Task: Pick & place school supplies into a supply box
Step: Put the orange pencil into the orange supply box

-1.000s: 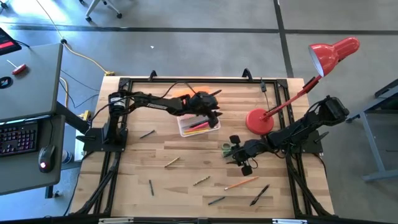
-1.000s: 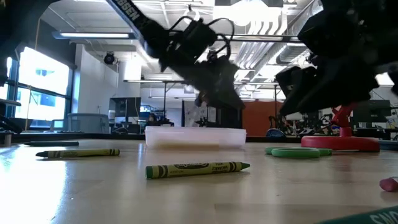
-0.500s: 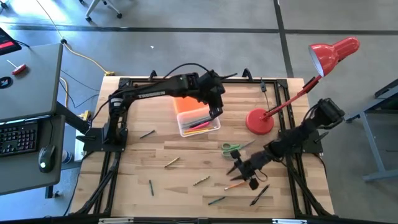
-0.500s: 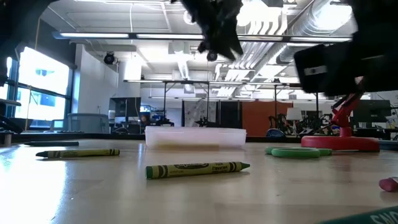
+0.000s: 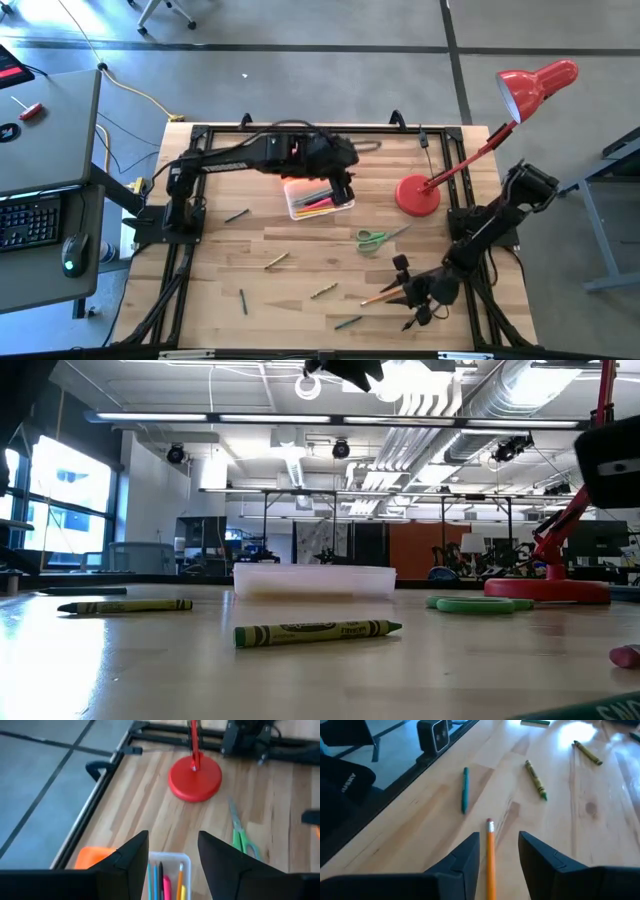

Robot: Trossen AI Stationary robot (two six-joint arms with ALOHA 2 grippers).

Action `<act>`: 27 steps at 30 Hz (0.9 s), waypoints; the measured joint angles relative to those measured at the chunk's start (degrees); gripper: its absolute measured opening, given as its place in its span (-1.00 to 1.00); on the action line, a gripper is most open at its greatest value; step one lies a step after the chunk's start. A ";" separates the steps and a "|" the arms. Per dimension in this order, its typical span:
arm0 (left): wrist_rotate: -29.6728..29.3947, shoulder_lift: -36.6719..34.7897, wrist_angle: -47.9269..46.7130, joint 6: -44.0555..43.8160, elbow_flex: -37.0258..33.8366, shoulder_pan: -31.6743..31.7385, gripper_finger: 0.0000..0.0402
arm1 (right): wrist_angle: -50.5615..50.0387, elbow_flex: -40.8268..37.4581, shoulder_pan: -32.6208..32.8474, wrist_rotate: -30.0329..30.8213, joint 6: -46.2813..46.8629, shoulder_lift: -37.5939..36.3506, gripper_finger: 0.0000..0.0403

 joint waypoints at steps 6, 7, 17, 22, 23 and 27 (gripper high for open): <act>-7.50 0.06 -3.27 -5.40 -0.02 -4.36 0.01 | -0.39 0.00 1.81 3.27 3.08 4.65 -0.43; -8.07 0.02 -3.60 -6.02 -0.02 -5.07 0.01 | -0.36 0.00 1.70 3.20 3.27 5.62 -0.43; -16.06 -4.36 -8.20 -12.85 -0.13 -13.23 0.01 | 2.78 0.07 1.32 3.40 3.81 13.79 -0.43; -20.37 -6.24 -8.96 -16.04 -0.13 -18.32 0.01 | 6.96 0.17 0.39 4.62 4.67 19.70 -0.45; -20.80 -6.42 -8.76 -16.10 0.02 -19.44 0.01 | 8.57 0.24 0.20 4.75 4.64 21.08 -0.47; -22.20 -7.33 -9.52 -17.56 -0.11 -23.97 0.01 | 15.47 0.24 -0.29 4.43 4.68 25.34 -0.62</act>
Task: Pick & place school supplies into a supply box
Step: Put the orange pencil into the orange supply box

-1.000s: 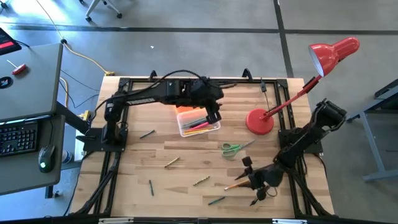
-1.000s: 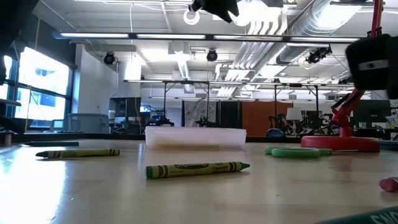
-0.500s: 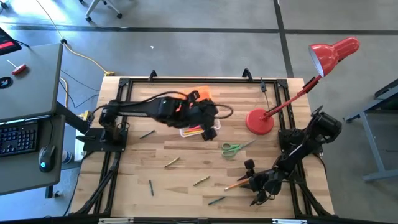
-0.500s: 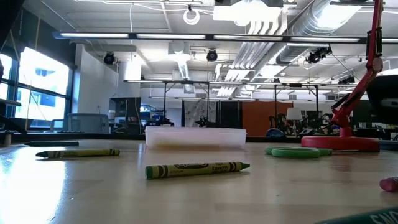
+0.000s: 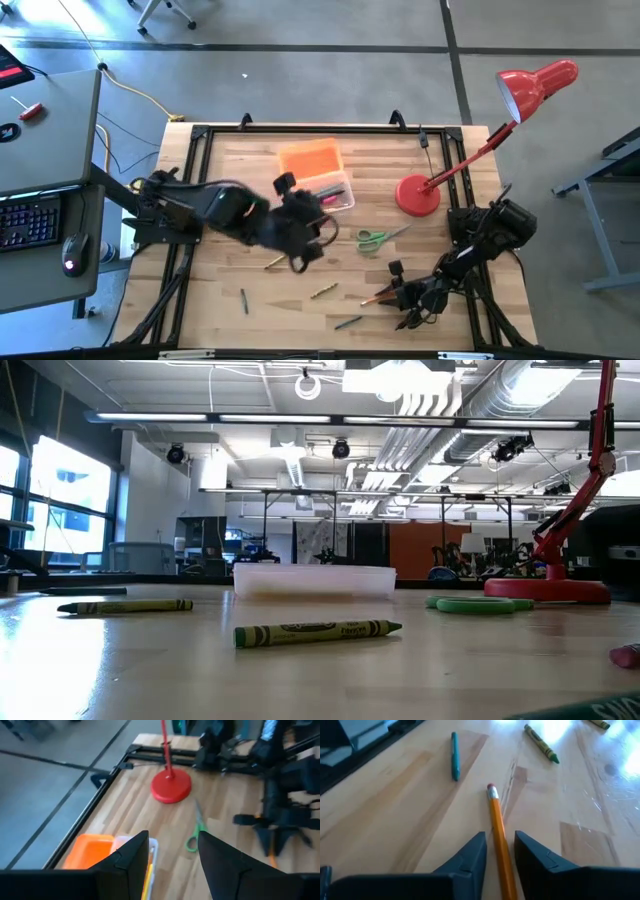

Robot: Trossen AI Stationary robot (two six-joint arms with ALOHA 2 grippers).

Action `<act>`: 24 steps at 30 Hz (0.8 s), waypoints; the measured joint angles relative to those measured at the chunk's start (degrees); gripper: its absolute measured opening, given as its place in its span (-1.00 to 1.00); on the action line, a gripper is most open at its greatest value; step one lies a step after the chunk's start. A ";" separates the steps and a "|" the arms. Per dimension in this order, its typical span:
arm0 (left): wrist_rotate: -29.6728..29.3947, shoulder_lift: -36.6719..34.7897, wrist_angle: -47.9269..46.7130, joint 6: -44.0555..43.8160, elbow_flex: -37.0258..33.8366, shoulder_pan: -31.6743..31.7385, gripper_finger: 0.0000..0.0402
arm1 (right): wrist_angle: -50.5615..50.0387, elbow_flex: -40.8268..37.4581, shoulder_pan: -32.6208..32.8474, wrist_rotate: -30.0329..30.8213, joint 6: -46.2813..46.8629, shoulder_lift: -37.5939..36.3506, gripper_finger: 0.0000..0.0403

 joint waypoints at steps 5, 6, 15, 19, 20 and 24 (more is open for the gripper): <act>-3.46 -0.94 -0.51 -2.62 0.02 -5.41 0.01 | 2.68 -0.09 -0.93 -3.15 -2.50 0.72 -0.85; -4.17 -0.96 -0.55 -3.06 0.02 -6.47 0.01 | 3.09 -0.11 -1.14 -3.66 -3.01 0.76 -0.91; -12.35 -1.05 -0.58 -7.47 0.00 -13.84 0.01 | 4.62 -0.69 -3.25 -3.44 -17.20 -8.56 -0.97; -13.64 -1.05 -0.39 -9.13 0.00 -16.17 0.01 | 3.30 -0.43 -7.33 0.64 -26.78 -17.17 -0.96; -13.66 -1.03 -0.36 -9.69 0.00 -16.70 0.01 | 3.42 -0.39 -9.06 1.58 -28.97 -19.13 -0.96; -13.49 -1.03 0.10 -10.59 0.00 -17.26 0.01 | 3.70 -0.33 -18.25 -3.39 -36.93 -25.06 -0.98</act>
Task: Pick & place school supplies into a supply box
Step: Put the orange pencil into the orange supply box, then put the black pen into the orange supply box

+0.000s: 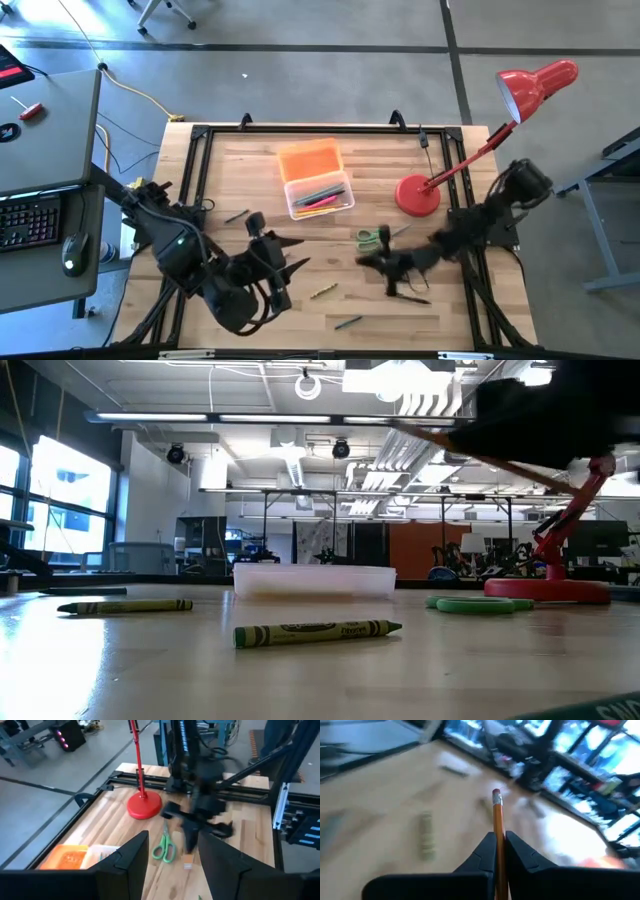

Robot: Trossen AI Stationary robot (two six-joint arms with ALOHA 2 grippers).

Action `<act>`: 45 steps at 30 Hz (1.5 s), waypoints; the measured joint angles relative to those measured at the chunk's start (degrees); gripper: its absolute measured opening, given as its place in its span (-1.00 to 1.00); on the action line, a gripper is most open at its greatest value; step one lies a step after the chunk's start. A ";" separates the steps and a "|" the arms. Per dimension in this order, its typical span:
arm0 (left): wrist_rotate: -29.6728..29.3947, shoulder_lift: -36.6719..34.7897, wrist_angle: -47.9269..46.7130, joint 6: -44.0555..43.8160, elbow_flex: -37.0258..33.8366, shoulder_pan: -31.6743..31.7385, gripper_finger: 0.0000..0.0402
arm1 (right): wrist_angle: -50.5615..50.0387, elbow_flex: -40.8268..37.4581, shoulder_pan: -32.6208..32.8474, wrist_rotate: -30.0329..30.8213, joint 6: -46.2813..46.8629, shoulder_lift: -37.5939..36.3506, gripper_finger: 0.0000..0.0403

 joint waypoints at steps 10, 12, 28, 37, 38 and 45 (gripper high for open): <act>-2.03 0.04 2.47 0.24 0.00 0.24 0.01 | -11.63 9.91 -28.63 -20.33 -6.65 3.95 -0.99; -2.04 0.07 2.50 0.22 0.00 0.24 0.01 | -13.12 13.76 -32.18 -25.49 -6.35 6.11 -0.99; -0.21 0.07 2.45 0.22 0.00 0.24 0.01 | -20.15 35.45 -45.15 -35.36 -9.61 27.86 -0.99; -0.37 0.07 2.36 0.52 0.00 0.24 0.01 | -21.40 35.28 -50.03 -37.79 -8.10 27.87 -0.85; -0.37 0.07 2.36 0.56 0.00 0.24 0.01 | -21.67 35.28 -50.23 -38.92 -8.12 27.87 -0.82; -0.41 0.09 2.38 0.26 0.00 0.24 0.01 | -22.09 35.26 -49.12 -41.18 -8.14 27.58 -0.63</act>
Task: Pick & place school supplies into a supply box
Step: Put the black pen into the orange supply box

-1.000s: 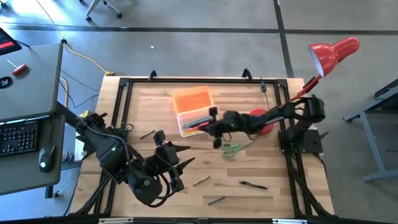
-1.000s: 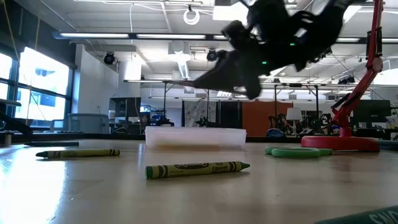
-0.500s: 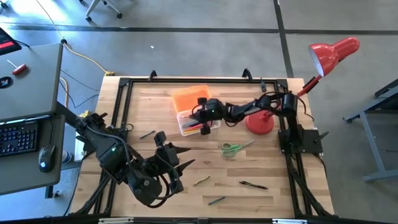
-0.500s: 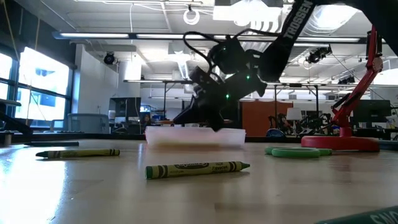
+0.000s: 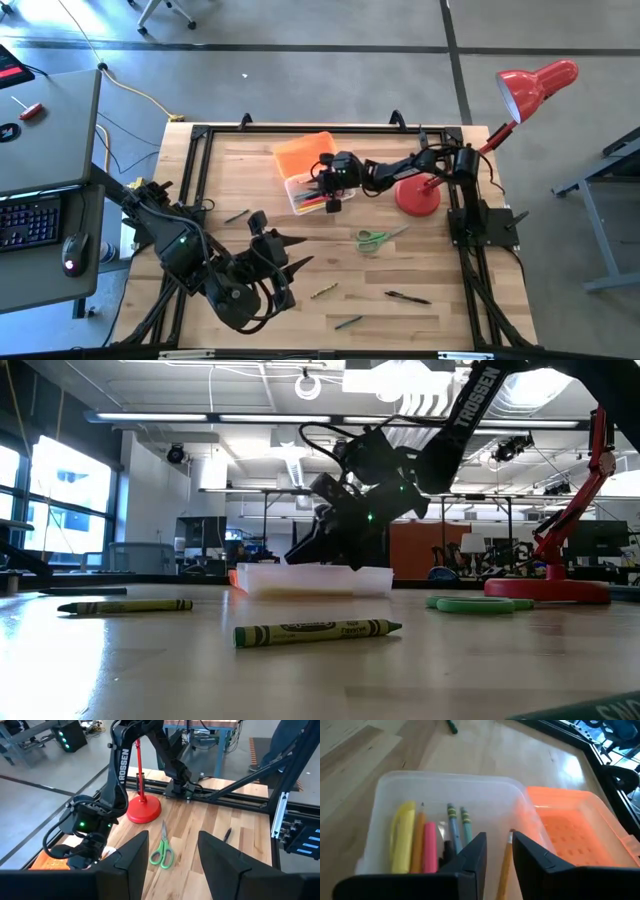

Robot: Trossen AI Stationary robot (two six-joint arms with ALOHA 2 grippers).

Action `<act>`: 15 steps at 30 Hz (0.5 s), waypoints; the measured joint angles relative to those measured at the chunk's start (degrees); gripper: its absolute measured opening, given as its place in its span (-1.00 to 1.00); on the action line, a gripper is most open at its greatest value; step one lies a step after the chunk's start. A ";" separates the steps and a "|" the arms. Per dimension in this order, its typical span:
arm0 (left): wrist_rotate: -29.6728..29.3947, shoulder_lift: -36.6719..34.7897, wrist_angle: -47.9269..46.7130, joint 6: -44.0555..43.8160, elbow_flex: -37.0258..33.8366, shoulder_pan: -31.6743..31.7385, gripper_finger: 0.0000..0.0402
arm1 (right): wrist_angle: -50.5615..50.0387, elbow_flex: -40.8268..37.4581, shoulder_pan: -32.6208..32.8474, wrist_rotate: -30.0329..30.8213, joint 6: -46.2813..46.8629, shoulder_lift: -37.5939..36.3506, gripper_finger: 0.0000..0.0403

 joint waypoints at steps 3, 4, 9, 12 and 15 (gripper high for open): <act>-0.04 0.00 0.05 -0.02 0.00 0.00 0.01 | -2.33 -0.02 2.25 3.55 -0.63 -2.23 -0.60; -0.04 0.00 0.07 -0.03 0.00 0.00 0.01 | -3.92 -0.01 3.32 4.81 -1.58 -3.61 -0.60; -0.10 0.00 0.07 -0.22 0.00 0.00 0.01 | -19.51 0.02 10.08 10.37 -3.65 -14.62 -0.59; -0.13 0.00 0.28 -0.24 -0.35 0.02 0.01 | -33.52 0.02 15.40 13.15 -1.41 -22.21 -0.61; -0.17 0.07 0.36 -0.27 -1.16 0.00 0.01 | -44.91 -0.82 22.06 20.73 3.33 -28.97 -0.67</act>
